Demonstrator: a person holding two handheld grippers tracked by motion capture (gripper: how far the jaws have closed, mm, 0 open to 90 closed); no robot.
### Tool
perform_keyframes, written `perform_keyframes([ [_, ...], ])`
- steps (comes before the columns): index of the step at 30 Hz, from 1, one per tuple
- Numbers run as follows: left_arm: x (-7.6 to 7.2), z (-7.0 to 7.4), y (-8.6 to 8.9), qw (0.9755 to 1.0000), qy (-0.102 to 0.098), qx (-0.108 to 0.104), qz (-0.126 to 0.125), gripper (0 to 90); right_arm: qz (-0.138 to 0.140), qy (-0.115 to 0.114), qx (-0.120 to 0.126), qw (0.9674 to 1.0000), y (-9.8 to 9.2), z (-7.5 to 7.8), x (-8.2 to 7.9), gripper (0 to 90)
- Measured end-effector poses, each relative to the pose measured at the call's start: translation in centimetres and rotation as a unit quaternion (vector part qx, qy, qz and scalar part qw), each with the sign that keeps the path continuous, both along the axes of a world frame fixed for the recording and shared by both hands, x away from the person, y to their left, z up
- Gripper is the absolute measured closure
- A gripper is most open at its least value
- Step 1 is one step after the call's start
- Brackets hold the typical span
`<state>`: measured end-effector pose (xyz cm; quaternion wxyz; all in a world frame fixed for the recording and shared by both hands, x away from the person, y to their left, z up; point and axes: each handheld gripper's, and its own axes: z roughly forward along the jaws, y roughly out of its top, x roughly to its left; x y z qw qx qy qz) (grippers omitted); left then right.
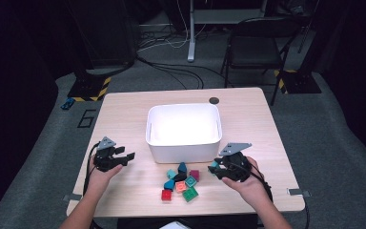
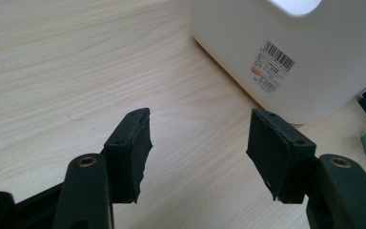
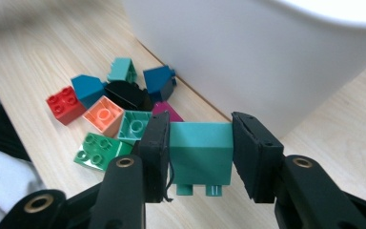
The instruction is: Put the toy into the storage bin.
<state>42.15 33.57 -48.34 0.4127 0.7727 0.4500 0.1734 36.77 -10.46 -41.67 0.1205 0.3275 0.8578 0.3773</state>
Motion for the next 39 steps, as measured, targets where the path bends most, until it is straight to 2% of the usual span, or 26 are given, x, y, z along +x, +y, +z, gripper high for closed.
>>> perform_keyframes([
  [9, -0.1, -0.1, 0.0, 1.0, 0.0, 0.0, -0.003, 40.1, 0.013, 0.012, 0.008, 0.9998, 0.5, 3.2, 0.7, 58.5],
  [19, -0.2, -0.1, 0.1, 1.0, 0.0, -0.001, -0.001, 40.1, 0.027, 0.004, 0.007, 0.9996, 1.2, 6.6, 1.5, 58.4],
  [28, -0.3, -0.1, 0.1, 1.0, 0.001, -0.002, -0.003, 40.1, 0.025, -0.005, 0.01, 0.9996, 1.7, 8.4, 2.9, 58.4],
  [39, -0.3, -0.1, 0.0, 1.0, 0.0, -0.003, -0.004, 40.1, 0.018, -0.016, 0.014, 0.9996, 3.0, 9.7, 5.2, 58.4],
])
